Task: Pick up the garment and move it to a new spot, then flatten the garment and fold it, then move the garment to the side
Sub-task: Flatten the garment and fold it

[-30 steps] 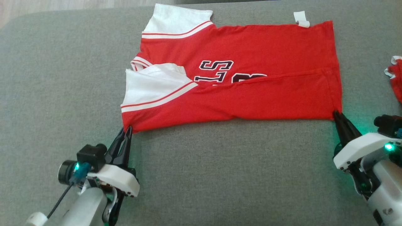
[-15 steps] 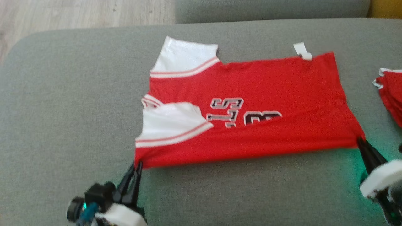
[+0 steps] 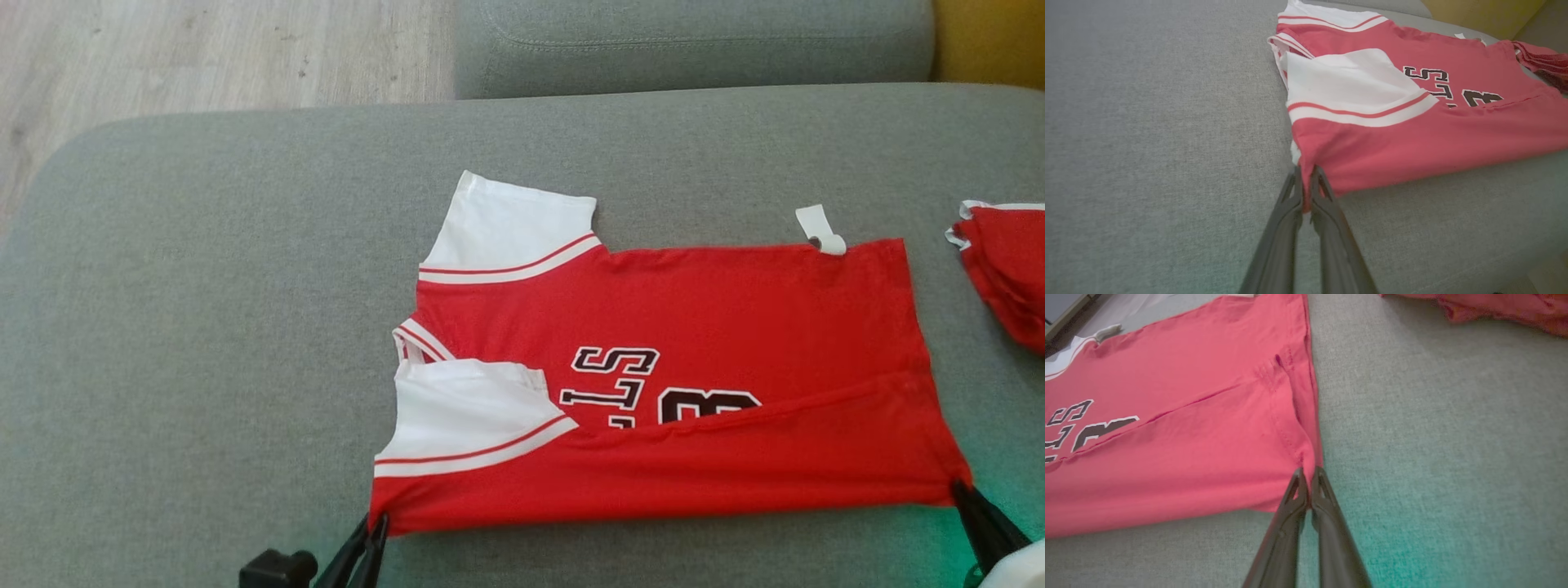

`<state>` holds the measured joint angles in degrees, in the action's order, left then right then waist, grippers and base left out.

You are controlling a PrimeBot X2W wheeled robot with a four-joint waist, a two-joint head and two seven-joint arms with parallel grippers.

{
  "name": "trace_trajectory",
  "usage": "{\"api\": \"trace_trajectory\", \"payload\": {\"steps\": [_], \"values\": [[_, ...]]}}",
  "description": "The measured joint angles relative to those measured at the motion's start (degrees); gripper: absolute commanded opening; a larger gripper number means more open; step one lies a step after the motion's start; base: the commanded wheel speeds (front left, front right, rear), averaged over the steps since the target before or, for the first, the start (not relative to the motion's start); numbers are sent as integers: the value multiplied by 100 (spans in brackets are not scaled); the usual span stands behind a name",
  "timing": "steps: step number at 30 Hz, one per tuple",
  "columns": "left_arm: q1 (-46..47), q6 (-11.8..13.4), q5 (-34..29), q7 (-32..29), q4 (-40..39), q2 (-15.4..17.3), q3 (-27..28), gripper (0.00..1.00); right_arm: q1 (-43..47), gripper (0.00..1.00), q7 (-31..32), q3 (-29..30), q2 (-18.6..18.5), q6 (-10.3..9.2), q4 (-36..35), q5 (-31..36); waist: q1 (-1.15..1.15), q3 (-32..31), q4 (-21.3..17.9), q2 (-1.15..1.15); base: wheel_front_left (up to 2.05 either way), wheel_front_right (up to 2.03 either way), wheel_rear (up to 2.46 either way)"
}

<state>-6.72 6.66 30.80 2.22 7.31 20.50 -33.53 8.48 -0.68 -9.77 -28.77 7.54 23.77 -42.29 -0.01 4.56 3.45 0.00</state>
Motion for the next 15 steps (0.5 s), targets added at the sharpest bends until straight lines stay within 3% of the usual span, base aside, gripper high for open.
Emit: {"api": "trace_trajectory", "payload": {"steps": [1,2,3,4,5,6,12,15], "values": [[1,7,5,-26,-32,25,-1,0,41,0,46,109,70,0,-47,76,0,-3,-6,0,0,0,0],[0,7,7,-76,-41,45,-5,2,57,12,98,186,125,0,-98,157,0,-6,-11,0,0,0,0],[0,7,7,-76,-41,45,-5,17,57,29,98,186,125,0,-98,157,0,-6,-11,0,0,0,0],[0,7,14,-119,-48,56,-8,56,58,87,165,263,171,0,-142,224,0,-7,-15,0,0,0,0],[0,23,14,-157,-71,69,-7,95,61,100,226,364,220,0,-203,278,0,-2,-19,0,0,0,0],[2,20,14,-216,-88,91,-11,100,64,100,281,478,274,0,-287,320,0,4,-25,0,0,0,0],[187,-74,108,-489,-477,291,45,100,176,100,424,1009,523,0,-858,801,0,53,-80,0,0,0,0],[779,-182,92,-675,-702,494,203,100,162,100,530,1160,695,0,-1190,1022,0,158,-105,0,0,0,0]]}}
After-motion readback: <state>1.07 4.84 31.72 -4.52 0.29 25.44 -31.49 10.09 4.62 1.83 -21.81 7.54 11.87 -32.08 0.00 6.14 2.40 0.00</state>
